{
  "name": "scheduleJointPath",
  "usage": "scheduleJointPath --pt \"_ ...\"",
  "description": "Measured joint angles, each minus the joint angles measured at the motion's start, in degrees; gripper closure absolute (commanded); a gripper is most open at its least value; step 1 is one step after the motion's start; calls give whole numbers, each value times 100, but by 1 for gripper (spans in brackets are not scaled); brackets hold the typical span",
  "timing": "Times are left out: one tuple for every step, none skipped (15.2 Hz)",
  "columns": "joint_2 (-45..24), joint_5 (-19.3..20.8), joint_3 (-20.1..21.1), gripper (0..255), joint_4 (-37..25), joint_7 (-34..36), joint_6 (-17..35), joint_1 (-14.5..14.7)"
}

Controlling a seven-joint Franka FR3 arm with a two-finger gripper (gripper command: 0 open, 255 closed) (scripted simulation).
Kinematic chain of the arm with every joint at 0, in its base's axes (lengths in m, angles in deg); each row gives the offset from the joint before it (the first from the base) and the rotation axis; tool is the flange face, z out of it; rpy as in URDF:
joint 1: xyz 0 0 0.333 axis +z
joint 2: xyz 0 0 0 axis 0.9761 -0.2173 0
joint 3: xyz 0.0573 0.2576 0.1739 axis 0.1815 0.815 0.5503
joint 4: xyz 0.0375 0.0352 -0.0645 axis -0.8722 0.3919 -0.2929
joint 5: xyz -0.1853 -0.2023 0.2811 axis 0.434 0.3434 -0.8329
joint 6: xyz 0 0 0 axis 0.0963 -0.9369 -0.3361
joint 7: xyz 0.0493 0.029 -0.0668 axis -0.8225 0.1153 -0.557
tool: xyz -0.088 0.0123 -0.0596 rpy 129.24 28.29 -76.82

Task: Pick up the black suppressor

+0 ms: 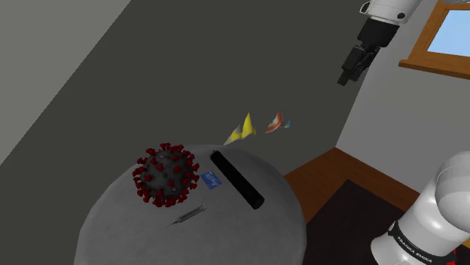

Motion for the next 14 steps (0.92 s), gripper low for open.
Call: scheduleJointPath --pt "0 0 0 0 0 0 0 0" --pt "-32 -17 28 0 55 29 74 11" --pt "-133 -47 77 0 66 79 167 32" --pt "-195 -82 142 0 165 144 302 58" --pt "-227 -124 220 0 300 221 446 88" --pt "-309 -153 271 0 387 271 591 109" --pt "-452 -180 320 0 441 317 762 130" --pt "-556 -208 374 0 505 369 905 153" --pt "-616 -253 458 0 607 454 1045 189" --pt "-756 -284 523 0 575 518 1133 216" --pt "-887 -327 618 0 624 613 1285 255" --pt "-1034 -356 681 0 665 673 1450 279" --pt "-1164 -373 722 0 690 709 1584 294" --pt "-1310 -399 791 0 728 775 1743 320"
